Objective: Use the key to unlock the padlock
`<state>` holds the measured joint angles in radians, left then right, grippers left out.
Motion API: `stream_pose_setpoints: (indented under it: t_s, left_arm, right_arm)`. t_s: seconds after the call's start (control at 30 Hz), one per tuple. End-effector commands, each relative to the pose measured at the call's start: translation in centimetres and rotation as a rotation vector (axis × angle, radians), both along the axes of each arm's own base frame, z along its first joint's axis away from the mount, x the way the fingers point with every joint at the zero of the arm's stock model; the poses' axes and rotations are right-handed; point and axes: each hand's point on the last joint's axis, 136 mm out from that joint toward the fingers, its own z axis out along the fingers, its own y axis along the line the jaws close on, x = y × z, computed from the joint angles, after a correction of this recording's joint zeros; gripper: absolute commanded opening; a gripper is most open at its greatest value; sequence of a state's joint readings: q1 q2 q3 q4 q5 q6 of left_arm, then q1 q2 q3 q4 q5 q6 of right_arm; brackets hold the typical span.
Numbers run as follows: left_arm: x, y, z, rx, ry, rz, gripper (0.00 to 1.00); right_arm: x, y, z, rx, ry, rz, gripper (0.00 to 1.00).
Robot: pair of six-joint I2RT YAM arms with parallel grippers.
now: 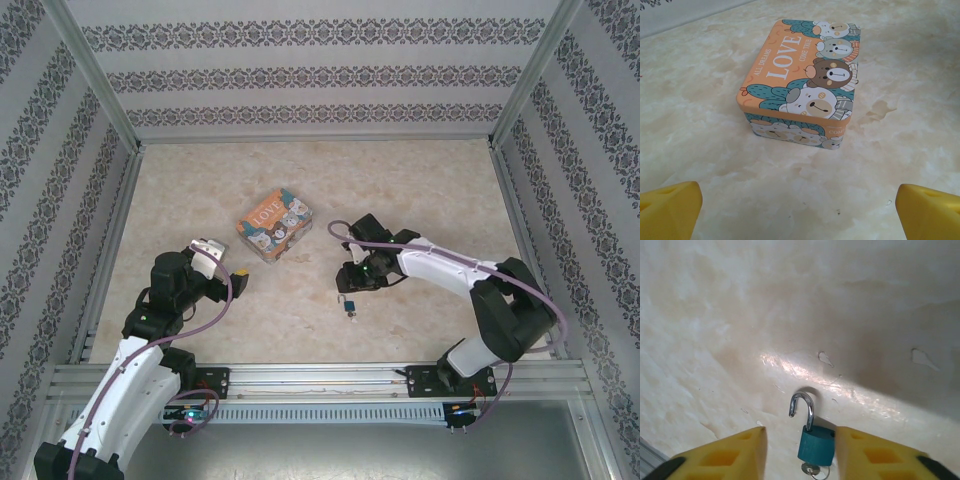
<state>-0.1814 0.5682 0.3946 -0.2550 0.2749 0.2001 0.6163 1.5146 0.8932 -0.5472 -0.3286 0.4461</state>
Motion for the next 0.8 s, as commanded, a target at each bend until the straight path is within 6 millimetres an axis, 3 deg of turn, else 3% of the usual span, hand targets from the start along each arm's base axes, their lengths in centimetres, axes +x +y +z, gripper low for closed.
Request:
stream_pose_setpoints:
  t_s: [0.0,0.23,0.4,0.77]
  left_arm:
    - [0.4,0.5,0.4,0.025,-0.038,0.015,0.99]
    - [0.6,1.4,0.4,0.063,-0.052,0.055,0.99]
    - [0.8,2.4,0.4,0.108,-0.065,0.097,0.99]
    - [1.1,3.7,0.3,0.175,-0.091,0.151,0.99]
  right_arm:
    - [0.9,-1.3,1.0,-0.017,-0.076,-0.031,0.46]
    - [3.9,-2.4,4.1,0.010,-0.293,-0.096,0.55]
    - [5.9,-3.5,6.5,0.036,-0.495,-0.158,0.69]
    - [7.6,-8.6,9.3,-0.005,-0.686,-0.288,0.91]
